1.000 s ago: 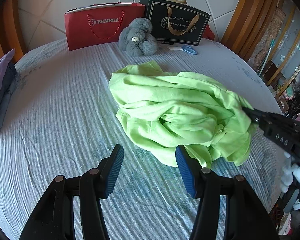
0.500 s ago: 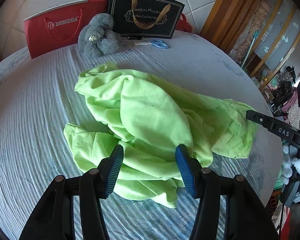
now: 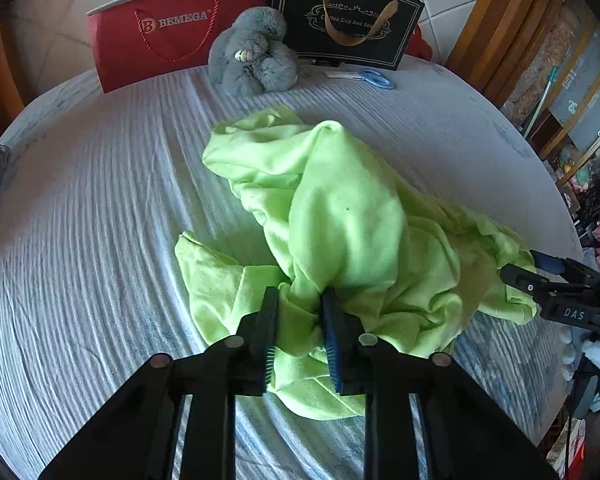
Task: Fold clothes
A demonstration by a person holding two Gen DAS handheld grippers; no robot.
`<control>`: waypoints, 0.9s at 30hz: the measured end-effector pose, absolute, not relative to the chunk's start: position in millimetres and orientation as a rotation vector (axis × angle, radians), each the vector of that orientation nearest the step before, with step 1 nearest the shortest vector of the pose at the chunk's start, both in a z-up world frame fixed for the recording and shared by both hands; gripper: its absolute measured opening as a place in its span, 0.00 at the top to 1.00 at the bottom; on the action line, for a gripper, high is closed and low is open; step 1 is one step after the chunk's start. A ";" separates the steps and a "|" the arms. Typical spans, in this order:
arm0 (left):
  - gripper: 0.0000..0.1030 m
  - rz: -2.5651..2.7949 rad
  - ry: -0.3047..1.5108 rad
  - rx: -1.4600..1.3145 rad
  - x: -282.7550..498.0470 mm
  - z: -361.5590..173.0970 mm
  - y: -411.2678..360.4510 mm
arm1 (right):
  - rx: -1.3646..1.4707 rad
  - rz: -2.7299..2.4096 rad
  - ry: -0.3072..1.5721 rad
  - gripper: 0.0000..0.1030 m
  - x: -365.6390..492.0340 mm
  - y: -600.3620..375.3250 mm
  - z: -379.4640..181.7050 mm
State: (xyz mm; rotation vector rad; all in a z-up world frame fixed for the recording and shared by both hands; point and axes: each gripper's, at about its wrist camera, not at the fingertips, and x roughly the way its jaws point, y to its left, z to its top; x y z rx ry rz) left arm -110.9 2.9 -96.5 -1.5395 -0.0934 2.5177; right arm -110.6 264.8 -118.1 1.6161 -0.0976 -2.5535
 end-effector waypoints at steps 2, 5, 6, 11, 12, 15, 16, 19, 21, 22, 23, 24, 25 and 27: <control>0.53 2.560 -0.112 -1.508 -106.5 -84.5 -12.9 | 1.639 -2.524 -0.069 0.12 -112.3 261.1 -126.6; 0.53 2.560 -0.109 -1.501 -99.4 -79.8 -25.4 | 1.669 -2.503 -0.049 0.24 -113.7 256.5 -136.7; 0.53 2.550 -0.098 -1.507 -97.0 -83.1 -23.4 | 1.660 -2.518 -0.026 0.25 -112.8 254.8 -136.6; 0.53 2.506 -0.060 -1.528 -94.0 -104.7 -7.5 | 1.665 -2.520 -0.037 0.24 -114.3 255.7 -137.6; 0.53 2.500 -0.060 -1.543 -96.0 -110.3 -4.2 | 1.662 -2.518 -0.047 0.23 -114.8 256.2 -137.0; 0.55 2.483 -0.093 -1.582 -102.4 -123.3 3.7 | 1.662 -2.514 -0.042 0.23 -115.4 255.1 -136.6; 0.62 2.481 -0.105 -1.593 -104.2 -126.8 6.0 | 1.669 -2.512 -0.021 0.24 -116.0 253.0 -136.9; 0.85 2.487 -0.114 -1.606 -107.2 -128.2 12.5 | 1.702 -2.502 0.060 0.50 -118.4 246.9 -131.3; 0.86 2.559 -0.091 -1.555 -104.3 -107.8 9.1 | 1.684 -2.508 0.083 0.85 -118.2 247.8 -121.8; 0.86 2.606 -0.094 -1.512 -102.5 -92.7 2.1 | 1.647 -2.559 0.090 0.86 -116.0 252.8 -111.8; 0.86 2.654 -0.107 -1.468 -100.6 -76.1 -8.0 | 1.610 -2.609 0.099 0.90 -113.8 257.7 -101.7; 0.86 2.702 -0.114 -1.432 -98.8 -60.7 -18.9 | 1.568 -2.689 0.134 0.91 -110.3 264.7 -89.6; 0.86 2.750 -0.121 -1.395 -97.0 -45.4 -29.8 | 1.522 -2.755 0.112 0.91 -106.3 275.5 -75.8; 0.86 2.832 -0.115 -1.348 -96.2 -20.9 -53.3 | 1.443 -2.873 0.063 0.91 -98.0 298.0 -49.3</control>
